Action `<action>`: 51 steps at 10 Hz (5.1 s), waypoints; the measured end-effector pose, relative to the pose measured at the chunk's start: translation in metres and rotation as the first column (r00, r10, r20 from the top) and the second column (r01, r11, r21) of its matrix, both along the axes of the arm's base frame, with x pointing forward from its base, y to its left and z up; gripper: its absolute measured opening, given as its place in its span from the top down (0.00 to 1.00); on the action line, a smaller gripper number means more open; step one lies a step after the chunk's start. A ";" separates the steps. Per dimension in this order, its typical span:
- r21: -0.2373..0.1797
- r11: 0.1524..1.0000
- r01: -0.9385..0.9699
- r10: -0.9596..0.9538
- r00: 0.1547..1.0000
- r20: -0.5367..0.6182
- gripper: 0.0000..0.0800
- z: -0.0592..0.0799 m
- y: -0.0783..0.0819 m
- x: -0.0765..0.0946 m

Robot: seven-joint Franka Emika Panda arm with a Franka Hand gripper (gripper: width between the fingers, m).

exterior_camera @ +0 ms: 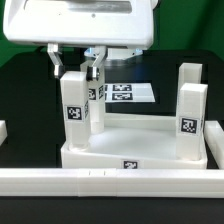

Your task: Assemble desk

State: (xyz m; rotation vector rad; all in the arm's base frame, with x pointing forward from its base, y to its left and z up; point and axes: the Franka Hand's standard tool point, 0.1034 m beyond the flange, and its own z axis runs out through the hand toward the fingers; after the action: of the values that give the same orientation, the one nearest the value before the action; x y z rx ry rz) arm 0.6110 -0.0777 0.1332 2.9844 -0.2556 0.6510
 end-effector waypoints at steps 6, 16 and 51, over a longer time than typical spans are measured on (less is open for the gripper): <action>-0.005 1.000 -0.002 0.002 1.000 0.004 0.23 -0.001 -0.001 0.000; 0.083 0.996 0.012 0.002 0.987 -0.159 0.19 0.004 -0.003 -0.004; 0.230 0.134 0.964 -0.892 0.218 -0.397 0.64 -0.009 0.018 0.028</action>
Offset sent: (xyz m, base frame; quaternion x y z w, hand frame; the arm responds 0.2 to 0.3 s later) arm 0.0000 0.0000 0.0000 0.0000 0.0000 0.0000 1.0000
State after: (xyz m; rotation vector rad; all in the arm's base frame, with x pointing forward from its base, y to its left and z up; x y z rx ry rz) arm 0.6387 -0.0596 0.1240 2.2773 -2.2989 0.1203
